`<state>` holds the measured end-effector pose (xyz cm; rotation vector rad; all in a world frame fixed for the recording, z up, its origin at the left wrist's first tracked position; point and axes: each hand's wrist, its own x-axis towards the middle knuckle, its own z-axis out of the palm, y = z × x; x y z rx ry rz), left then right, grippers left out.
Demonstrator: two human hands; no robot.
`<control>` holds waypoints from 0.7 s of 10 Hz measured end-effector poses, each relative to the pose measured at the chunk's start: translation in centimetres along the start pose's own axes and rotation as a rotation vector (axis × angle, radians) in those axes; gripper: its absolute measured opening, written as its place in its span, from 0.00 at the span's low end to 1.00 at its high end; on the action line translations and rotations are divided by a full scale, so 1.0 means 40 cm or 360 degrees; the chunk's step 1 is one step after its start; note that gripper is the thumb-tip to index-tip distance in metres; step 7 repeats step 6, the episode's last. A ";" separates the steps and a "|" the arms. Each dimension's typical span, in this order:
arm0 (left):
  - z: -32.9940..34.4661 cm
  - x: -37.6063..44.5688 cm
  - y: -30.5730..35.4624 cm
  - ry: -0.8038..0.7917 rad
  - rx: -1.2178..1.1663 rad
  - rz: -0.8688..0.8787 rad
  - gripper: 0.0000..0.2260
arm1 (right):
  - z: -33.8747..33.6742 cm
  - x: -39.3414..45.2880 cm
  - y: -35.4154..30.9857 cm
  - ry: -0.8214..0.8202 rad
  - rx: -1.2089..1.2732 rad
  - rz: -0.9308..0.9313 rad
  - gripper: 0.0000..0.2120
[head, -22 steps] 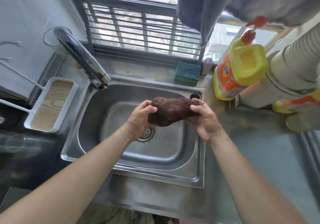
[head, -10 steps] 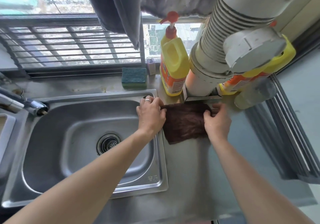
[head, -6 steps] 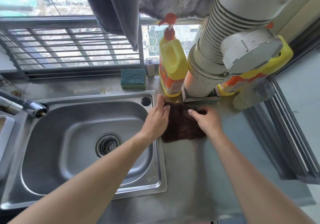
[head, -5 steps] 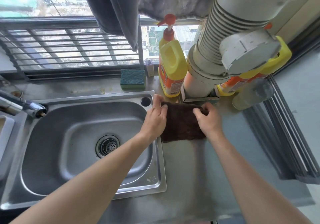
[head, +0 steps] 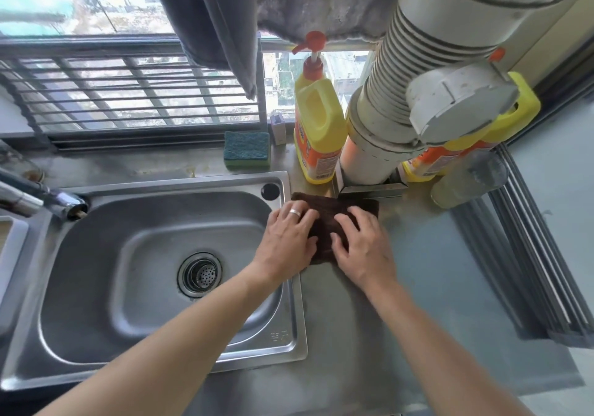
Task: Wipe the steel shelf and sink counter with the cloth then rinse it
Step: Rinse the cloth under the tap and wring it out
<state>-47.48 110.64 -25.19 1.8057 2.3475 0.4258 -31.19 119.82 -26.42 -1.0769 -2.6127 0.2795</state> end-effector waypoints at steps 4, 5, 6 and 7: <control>-0.064 -0.002 0.020 -0.0008 -0.0073 -0.0114 0.20 | -0.073 0.045 -0.008 -0.0008 0.0238 0.0184 0.12; -0.206 -0.016 0.022 0.0624 -0.0460 -0.0048 0.12 | -0.166 0.066 -0.036 0.0299 0.0650 0.0124 0.08; -0.358 -0.102 -0.086 0.1316 -0.0520 -0.0047 0.11 | -0.312 0.062 -0.091 0.0674 0.1050 -0.0075 0.07; -0.358 -0.102 -0.086 0.1316 -0.0520 -0.0047 0.11 | -0.312 0.062 -0.091 0.0674 0.1050 -0.0075 0.07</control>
